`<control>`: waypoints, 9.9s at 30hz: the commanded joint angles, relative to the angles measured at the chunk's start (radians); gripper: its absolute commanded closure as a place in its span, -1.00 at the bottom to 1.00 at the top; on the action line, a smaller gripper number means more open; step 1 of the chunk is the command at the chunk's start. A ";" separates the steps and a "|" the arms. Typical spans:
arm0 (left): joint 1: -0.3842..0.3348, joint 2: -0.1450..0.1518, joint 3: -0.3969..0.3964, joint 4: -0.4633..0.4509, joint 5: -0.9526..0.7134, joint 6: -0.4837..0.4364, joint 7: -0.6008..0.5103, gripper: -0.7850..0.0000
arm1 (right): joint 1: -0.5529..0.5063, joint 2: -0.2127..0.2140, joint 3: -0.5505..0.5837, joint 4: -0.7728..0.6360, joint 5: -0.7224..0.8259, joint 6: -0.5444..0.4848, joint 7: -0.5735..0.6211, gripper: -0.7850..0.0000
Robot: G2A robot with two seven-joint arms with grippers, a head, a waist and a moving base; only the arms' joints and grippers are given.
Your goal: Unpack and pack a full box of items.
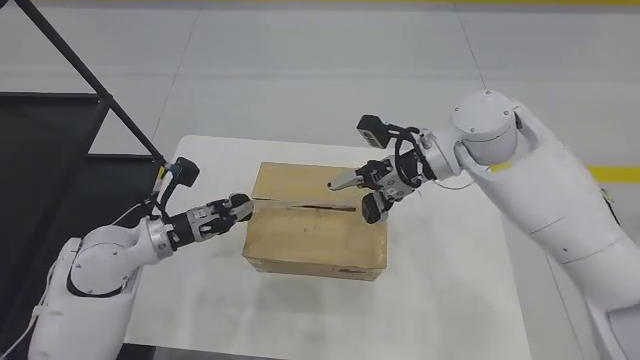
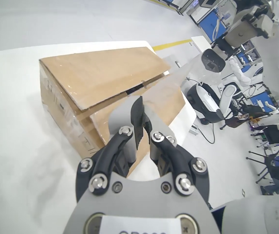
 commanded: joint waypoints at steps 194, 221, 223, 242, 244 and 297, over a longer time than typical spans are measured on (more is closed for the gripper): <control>-0.065 0.095 0.238 0.087 -0.476 0.194 0.077 -1.00 | 0.103 -0.165 -0.419 0.463 0.675 -0.107 0.107 -1.00; -0.105 0.097 0.270 0.127 -0.685 0.267 -0.214 -1.00 | 0.110 -0.187 -0.434 0.506 0.692 -0.106 0.107 -1.00; -0.094 0.096 0.280 0.128 -0.669 0.269 -0.208 -1.00 | 0.110 -0.190 -0.434 0.508 0.690 -0.106 0.107 -1.00; -0.119 0.093 0.274 0.164 -0.636 0.254 -0.107 -1.00 | 0.104 -0.194 -0.434 0.514 0.688 -0.106 0.107 -1.00; -0.124 0.094 0.270 0.166 -0.637 0.258 -0.112 -1.00 | 0.102 -0.194 -0.434 0.514 0.689 -0.106 0.107 -1.00; -0.285 0.058 0.371 0.378 -0.736 0.336 -0.189 -1.00 | 0.075 -0.195 -0.434 0.486 0.675 -0.066 0.068 -1.00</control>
